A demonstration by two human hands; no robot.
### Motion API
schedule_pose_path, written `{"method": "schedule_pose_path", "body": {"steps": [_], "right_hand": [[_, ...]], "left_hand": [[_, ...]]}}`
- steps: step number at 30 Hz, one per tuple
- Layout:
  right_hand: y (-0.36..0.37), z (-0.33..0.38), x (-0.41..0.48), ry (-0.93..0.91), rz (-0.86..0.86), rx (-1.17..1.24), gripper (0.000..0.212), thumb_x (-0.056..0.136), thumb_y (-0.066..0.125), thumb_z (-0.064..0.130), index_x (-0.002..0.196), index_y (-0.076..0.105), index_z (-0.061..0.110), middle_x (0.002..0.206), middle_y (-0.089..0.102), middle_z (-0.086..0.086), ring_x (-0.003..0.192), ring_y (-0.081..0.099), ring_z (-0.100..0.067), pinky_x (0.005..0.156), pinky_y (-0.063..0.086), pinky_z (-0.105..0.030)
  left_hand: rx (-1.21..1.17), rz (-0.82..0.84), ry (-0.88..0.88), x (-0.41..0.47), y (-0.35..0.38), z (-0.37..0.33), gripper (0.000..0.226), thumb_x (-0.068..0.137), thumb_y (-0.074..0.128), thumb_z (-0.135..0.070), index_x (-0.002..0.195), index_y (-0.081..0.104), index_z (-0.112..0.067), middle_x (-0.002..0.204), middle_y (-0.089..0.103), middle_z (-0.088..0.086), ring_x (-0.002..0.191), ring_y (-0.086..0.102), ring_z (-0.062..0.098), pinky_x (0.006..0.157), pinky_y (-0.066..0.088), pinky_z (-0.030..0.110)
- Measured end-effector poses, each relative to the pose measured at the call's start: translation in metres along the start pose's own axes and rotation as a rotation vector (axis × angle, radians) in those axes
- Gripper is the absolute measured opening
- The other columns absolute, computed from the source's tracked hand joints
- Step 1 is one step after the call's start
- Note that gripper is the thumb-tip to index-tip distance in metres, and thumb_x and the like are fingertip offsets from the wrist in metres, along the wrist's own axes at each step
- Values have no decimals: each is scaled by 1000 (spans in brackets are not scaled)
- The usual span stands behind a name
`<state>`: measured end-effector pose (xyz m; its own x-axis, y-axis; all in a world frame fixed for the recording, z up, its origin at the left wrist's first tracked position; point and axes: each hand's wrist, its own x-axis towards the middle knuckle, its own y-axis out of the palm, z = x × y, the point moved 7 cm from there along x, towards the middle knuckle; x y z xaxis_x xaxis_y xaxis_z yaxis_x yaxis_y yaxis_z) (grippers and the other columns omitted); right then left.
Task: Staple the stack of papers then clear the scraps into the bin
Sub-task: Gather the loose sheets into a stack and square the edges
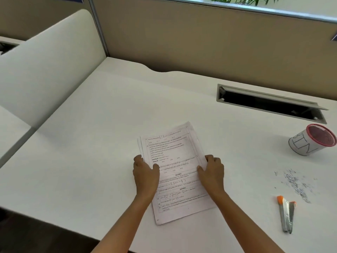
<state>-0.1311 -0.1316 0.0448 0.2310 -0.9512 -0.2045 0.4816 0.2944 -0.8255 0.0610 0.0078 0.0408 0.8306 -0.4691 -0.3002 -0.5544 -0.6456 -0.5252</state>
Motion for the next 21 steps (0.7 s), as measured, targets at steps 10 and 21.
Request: {"method": "schedule_pose_path", "body": {"steps": [10,21], "right_hand": [[-7,-2,-5,127,-9,192,36,90,55,9,124,46,7,118,60,-15,106,58,-34,81,43,-32],[-61,28,-17,-128,-218,951,32,87,67,16,106,42,22,90,74,-1,81,69,-17,71,57,-27]], "left_hand": [[-119,37,-139,11,-2,13,55,84,66,-6,133,39,-7,119,62,5,103,56,20,84,39,27],[-408,63,331,3,-22,-65,9,96,54,-28,105,53,-28,98,65,-13,85,67,5,66,57,21]]}}
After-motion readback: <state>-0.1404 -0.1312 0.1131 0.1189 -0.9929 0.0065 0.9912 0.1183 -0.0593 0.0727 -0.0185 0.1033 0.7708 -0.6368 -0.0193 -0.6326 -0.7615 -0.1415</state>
